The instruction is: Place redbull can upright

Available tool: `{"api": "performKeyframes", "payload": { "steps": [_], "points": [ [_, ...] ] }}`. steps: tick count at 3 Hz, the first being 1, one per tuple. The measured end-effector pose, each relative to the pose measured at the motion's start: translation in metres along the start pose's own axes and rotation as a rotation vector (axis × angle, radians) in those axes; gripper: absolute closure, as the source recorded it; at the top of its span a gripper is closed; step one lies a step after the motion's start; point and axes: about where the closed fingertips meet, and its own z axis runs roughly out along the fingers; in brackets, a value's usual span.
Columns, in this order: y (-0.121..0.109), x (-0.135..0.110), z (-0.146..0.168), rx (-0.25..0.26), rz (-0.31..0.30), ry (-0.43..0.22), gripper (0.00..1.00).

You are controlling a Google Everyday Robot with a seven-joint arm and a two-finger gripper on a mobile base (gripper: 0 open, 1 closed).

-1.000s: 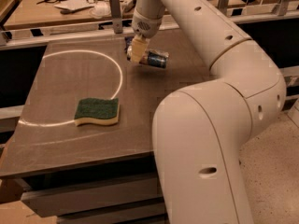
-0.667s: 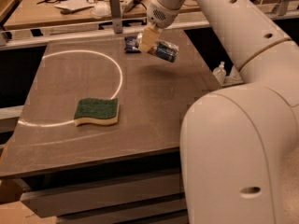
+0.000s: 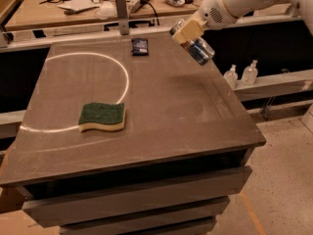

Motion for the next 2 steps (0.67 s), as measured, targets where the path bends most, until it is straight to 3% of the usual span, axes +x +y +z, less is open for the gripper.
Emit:
{"api": "performKeyframes", "payload": {
  "steps": [2],
  "points": [
    [-0.014,0.027,-0.034,0.053,0.098,-0.358,1.0]
  ]
}}
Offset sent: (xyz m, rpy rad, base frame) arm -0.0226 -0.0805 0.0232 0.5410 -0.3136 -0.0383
